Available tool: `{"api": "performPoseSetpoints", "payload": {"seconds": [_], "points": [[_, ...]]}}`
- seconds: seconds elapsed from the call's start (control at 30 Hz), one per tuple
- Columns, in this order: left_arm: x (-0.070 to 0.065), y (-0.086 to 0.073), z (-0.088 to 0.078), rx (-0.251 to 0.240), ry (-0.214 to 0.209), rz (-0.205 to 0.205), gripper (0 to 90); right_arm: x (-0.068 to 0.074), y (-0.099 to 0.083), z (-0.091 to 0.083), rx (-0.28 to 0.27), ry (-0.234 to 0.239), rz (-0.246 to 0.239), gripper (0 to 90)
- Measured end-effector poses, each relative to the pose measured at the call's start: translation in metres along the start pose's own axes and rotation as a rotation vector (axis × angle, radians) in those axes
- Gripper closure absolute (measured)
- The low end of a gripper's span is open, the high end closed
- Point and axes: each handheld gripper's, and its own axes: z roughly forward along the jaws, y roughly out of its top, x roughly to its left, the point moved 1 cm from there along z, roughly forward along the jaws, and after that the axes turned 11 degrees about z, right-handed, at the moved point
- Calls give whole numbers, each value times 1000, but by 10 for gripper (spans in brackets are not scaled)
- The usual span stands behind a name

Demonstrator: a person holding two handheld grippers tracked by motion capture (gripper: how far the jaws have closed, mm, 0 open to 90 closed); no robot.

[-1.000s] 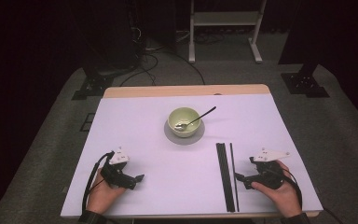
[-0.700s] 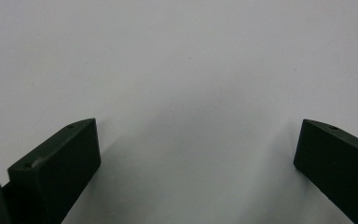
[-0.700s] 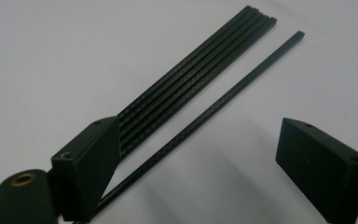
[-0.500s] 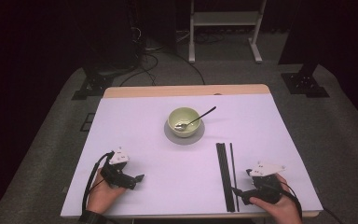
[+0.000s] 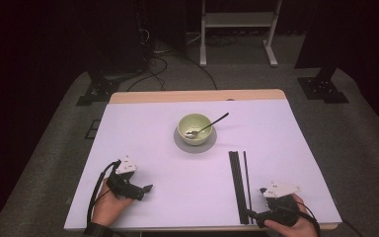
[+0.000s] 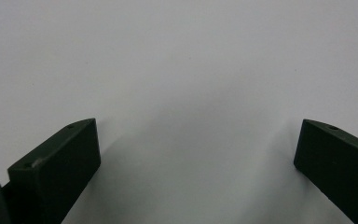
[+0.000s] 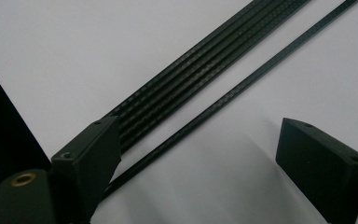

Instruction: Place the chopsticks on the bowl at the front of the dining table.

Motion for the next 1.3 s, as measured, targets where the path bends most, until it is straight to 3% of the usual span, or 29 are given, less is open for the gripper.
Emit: {"api": "performPoseSetpoints", "payload": {"seconds": [0.47,1.3], "points": [[0,0,0,0,0,0,0,4,-7,-3,16,-27,-11,123],[0,0,0,0,-1,0,0,-19,-10,-12,17,-69,32,123]]}}
